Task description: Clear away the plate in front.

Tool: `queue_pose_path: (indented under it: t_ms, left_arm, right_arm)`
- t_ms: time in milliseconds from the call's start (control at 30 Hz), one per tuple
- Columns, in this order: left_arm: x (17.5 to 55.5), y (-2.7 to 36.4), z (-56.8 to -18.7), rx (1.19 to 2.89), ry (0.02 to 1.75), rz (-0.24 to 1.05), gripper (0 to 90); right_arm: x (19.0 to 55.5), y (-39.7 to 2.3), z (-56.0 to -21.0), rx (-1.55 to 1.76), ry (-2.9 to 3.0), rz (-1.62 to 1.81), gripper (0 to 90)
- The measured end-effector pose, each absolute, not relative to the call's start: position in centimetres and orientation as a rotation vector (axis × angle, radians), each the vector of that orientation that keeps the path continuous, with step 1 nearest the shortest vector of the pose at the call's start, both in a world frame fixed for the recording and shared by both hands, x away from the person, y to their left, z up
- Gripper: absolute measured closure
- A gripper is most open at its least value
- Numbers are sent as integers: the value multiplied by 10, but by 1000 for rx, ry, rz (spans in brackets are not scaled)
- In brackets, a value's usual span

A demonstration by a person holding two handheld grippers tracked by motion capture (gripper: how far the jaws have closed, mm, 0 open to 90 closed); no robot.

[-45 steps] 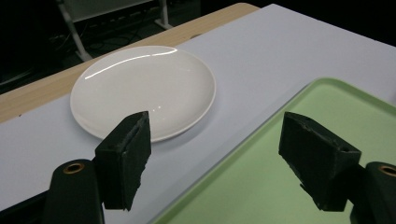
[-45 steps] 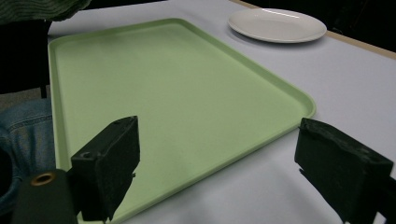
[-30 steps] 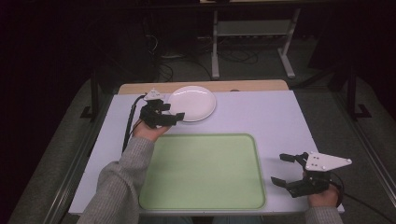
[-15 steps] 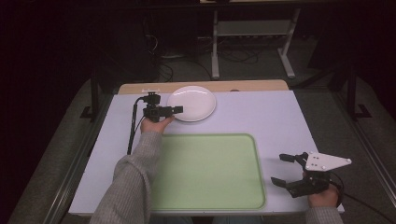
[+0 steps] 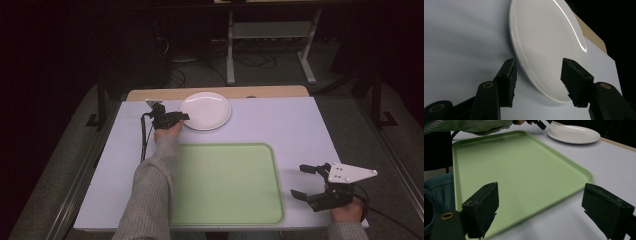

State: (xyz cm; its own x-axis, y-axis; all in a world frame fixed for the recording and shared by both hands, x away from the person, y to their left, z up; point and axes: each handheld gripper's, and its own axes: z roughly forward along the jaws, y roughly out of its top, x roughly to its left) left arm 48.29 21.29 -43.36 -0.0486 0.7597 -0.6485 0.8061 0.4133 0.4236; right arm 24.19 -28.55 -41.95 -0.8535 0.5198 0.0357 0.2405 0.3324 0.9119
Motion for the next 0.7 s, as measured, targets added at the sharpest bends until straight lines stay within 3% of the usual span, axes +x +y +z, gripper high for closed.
queue_pose_path:
  t_ms: [633,700]
  left_arm:
    - [498,209,-457,1092,1883,-222,491]
    - [498,209,-459,1089,1883,-223,531]
  right_arm:
    - [243,-288,-419,688,2328,1538,132]
    - [243,-288,-419,684,2324,1541,132]
